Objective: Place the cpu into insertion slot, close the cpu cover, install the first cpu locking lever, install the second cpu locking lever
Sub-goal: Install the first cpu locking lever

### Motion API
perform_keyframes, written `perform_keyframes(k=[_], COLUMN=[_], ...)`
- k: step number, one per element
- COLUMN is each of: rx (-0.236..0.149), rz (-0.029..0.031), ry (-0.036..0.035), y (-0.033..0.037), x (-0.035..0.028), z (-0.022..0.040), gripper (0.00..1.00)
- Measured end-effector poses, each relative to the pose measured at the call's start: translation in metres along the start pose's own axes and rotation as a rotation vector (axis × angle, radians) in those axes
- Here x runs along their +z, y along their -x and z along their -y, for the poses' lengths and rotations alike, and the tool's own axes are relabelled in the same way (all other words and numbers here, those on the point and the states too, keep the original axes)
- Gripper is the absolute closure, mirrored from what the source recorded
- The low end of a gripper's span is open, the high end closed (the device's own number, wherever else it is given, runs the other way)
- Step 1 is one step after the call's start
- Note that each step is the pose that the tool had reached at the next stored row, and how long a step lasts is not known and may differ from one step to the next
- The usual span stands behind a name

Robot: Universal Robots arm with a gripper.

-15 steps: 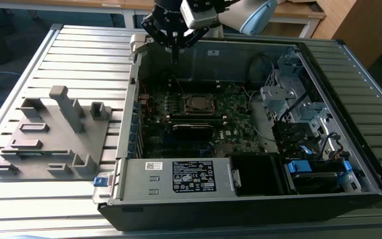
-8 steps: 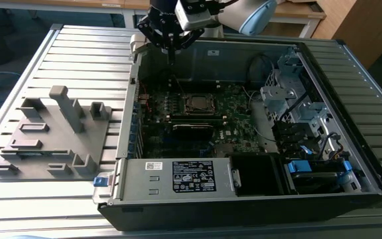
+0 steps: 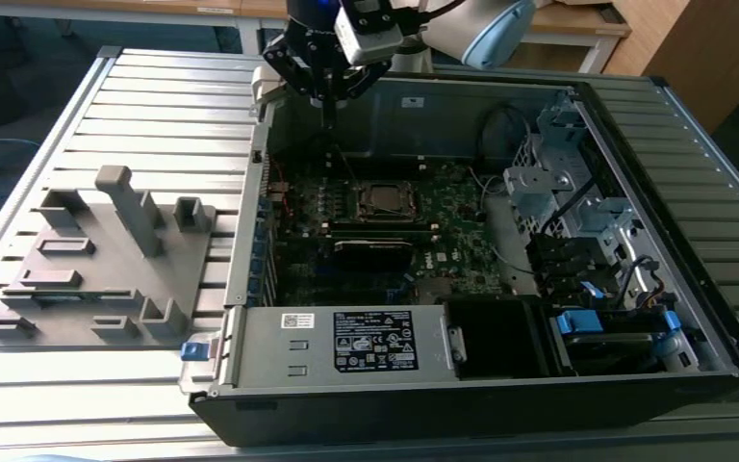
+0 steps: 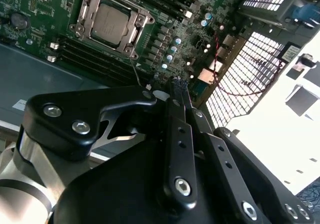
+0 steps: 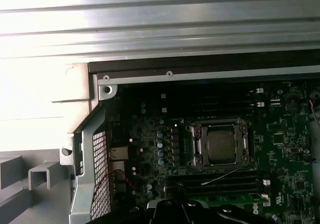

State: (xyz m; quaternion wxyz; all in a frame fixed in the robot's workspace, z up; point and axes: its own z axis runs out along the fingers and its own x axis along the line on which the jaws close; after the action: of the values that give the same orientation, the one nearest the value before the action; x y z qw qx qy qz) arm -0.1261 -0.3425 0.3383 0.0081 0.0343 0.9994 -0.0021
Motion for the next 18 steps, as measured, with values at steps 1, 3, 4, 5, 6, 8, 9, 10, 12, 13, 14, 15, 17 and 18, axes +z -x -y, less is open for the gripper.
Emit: perform_keyframes(k=[1, 3, 4, 5, 6, 8, 9, 10, 12, 13, 14, 15, 17, 18], rx=[0.000, 0.000, 0.000, 0.000, 0.000, 0.001, 0.001, 0.001, 0.000, 0.000, 0.000, 0.000, 0.000, 0.001], rz=[0.0000, -0.0003, -0.0008, -0.0013, -0.0016, -0.0016, -0.0017, -0.0018, -0.0018, -0.0018, -0.0018, -0.0019, -0.0018, -0.0018], ry=[0.0008, 0.0077, 0.0133, 0.0200, 0.0252, 0.0284, 0.0284, 0.0284, 0.0284, 0.0285, 0.0284, 0.0283, 0.0284, 0.0283], y=[-0.0001, -0.0004, -0.0006, -0.0009, -0.0013, -0.0021, -0.0025, -0.0028, -0.0032, -0.0033, -0.0035, -0.0036, -0.0037, -0.0038], x=[0.0001, 0.0003, 0.0004, 0.0006, 0.0010, 0.0027, 0.0041, 0.0059, 0.0096, 0.0114, 0.0132, 0.0149, 0.0186, 0.0204], z=[-0.0002, -0.0009, -0.0012, -0.0015, -0.0016, -0.0017, -0.0017, -0.0018, -0.0021, -0.0022, -0.0024, -0.0025, -0.0028, -0.0030], gripper=[0.90, 0.90, 0.90, 0.90, 0.90, 0.90, 0.90, 0.90, 0.90, 0.90, 0.90, 0.90, 0.90, 0.90])
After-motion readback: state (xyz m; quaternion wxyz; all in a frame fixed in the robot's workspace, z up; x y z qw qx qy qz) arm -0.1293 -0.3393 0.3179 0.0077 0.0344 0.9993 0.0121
